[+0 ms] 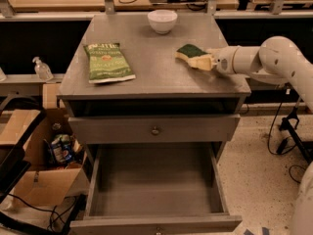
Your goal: Place sponge into middle drawer
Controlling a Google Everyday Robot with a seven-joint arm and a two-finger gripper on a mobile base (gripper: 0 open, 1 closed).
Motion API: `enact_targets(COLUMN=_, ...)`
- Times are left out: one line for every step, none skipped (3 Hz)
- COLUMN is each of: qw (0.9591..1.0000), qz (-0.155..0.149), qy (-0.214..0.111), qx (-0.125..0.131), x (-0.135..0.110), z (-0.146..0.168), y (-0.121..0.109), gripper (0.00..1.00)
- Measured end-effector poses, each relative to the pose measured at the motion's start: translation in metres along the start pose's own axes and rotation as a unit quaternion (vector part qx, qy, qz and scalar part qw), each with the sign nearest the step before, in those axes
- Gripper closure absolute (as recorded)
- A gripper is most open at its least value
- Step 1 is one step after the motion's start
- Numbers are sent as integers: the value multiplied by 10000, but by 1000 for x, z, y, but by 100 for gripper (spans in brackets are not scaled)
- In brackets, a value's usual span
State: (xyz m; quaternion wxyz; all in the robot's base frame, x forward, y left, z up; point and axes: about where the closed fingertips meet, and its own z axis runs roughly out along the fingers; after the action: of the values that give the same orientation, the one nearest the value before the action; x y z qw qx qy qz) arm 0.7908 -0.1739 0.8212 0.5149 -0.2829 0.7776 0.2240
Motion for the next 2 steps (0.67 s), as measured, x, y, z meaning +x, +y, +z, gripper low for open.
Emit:
enact_targets(qw=10000, qz=47, qy=-26, qx=-24, x=1, z=2, y=3, gripper=72)
enact_targets(qw=10000, qz=47, qy=-26, qx=-24, x=-1, z=1, y=3, gripper=94)
